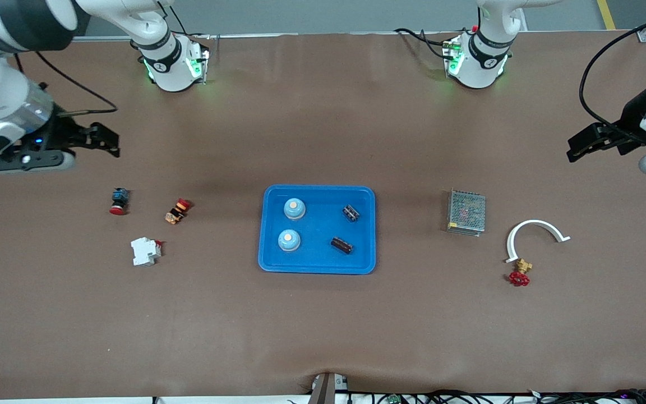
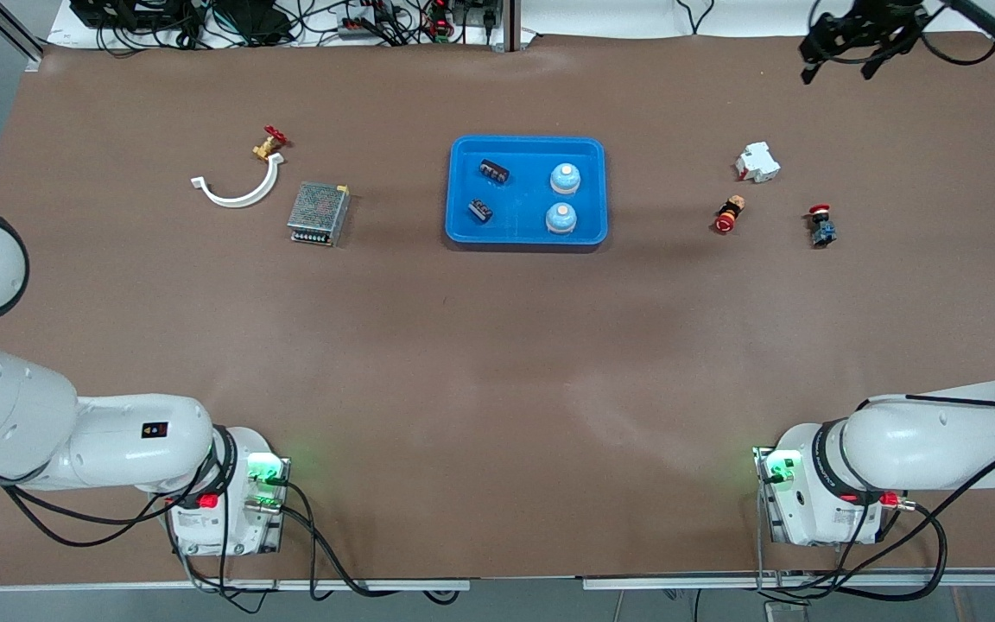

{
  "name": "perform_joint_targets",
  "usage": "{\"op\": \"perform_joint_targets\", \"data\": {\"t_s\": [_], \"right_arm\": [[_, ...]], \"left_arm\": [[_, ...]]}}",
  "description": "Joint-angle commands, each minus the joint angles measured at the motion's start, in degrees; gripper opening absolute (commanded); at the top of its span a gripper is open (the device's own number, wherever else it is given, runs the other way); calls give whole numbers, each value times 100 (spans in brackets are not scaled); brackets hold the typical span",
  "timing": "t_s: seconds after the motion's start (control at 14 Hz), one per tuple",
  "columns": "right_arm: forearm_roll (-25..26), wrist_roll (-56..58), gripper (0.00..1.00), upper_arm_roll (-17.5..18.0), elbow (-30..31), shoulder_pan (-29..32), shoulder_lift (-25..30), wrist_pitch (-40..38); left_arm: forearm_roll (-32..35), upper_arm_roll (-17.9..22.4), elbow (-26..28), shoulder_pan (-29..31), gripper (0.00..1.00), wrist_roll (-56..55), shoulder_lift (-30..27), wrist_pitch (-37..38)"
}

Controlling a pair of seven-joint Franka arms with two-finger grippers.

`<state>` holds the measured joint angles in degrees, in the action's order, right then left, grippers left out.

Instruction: Place electrolytic capacitor and blue bell in tray

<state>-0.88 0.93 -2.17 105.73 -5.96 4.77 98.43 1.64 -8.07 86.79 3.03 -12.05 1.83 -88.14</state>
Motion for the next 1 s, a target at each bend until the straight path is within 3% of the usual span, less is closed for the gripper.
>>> {"op": "perform_joint_targets", "data": {"t_s": [0.0,0.36,0.93], "right_arm": [[9,302,100,103,18,436,-63,115],[27,531,100,103,-746,990,-572,44],[35,127,100,112,-791,1018,-363,-183]], "left_arm": [[126,-19,215,31,100,159,-296,8],[117,16,575,57,100,414,-691,-54],[99,7,603,48,100,379,-780,-54]]}}
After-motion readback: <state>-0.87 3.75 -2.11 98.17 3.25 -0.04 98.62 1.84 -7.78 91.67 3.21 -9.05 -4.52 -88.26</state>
